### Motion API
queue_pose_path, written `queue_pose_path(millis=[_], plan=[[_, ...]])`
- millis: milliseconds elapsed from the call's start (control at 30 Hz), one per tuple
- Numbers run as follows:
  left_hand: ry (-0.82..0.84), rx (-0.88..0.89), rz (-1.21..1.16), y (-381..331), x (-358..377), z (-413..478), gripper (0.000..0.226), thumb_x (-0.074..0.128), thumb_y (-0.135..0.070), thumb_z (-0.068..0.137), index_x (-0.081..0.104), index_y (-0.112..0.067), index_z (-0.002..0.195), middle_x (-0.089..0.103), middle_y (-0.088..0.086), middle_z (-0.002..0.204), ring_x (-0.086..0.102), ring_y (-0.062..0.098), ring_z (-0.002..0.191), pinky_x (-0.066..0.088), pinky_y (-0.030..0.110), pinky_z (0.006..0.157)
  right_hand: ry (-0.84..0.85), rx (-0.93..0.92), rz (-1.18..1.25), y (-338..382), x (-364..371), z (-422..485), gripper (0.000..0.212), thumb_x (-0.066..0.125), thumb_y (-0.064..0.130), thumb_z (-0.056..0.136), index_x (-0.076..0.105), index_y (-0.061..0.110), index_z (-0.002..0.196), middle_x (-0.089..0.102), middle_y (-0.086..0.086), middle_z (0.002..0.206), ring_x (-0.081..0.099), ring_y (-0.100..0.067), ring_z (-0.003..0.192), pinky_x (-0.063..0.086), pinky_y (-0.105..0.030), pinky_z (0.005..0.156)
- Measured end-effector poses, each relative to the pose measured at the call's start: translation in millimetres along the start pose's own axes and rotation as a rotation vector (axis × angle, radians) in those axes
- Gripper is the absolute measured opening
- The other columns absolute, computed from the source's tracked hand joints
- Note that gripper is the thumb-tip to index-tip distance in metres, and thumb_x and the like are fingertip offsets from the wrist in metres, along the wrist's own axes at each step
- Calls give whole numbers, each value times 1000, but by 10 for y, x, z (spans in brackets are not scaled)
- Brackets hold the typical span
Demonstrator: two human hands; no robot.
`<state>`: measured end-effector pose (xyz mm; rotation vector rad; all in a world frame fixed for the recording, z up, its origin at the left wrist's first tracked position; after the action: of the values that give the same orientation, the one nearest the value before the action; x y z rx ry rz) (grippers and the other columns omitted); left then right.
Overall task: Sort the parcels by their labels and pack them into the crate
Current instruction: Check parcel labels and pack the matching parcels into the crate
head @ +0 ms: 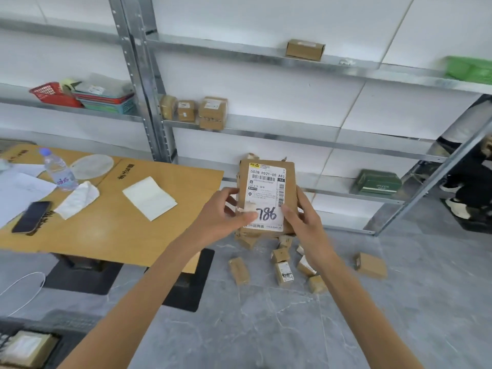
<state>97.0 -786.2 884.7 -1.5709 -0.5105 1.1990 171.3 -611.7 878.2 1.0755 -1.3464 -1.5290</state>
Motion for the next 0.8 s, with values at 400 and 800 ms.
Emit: queue_pose_path(millis=[400, 800], plan=[[-196, -257, 44, 1046, -1347, -1402, 35, 59, -58, 80, 45, -27, 90, 63, -13, 86, 61, 6, 72, 45, 17, 56, 161, 78, -7, -136, 1822, -916, 54, 60, 23, 91, 35, 47, 133, 58, 1, 128, 64, 0, 99, 54, -14, 63], [-341, -444, -336, 1559, -1696, -2387, 49, 65, -45, 81, 49, -20, 119, 72, -13, 96, 69, 5, 87, 55, 22, 73, 415, 24, 41, -78, 2653, -1469, 53, 68, 36, 81, 46, 67, 119, 53, 6, 133, 56, 3, 113, 56, -35, 89]])
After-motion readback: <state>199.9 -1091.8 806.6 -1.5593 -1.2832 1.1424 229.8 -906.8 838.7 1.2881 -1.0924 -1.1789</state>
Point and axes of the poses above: each hand's wrist, its own z-axis towards the middle knuckle, its own x-axis out of the palm, y = z × x, the point moved 7 cm from there along z, towards the middle knuckle
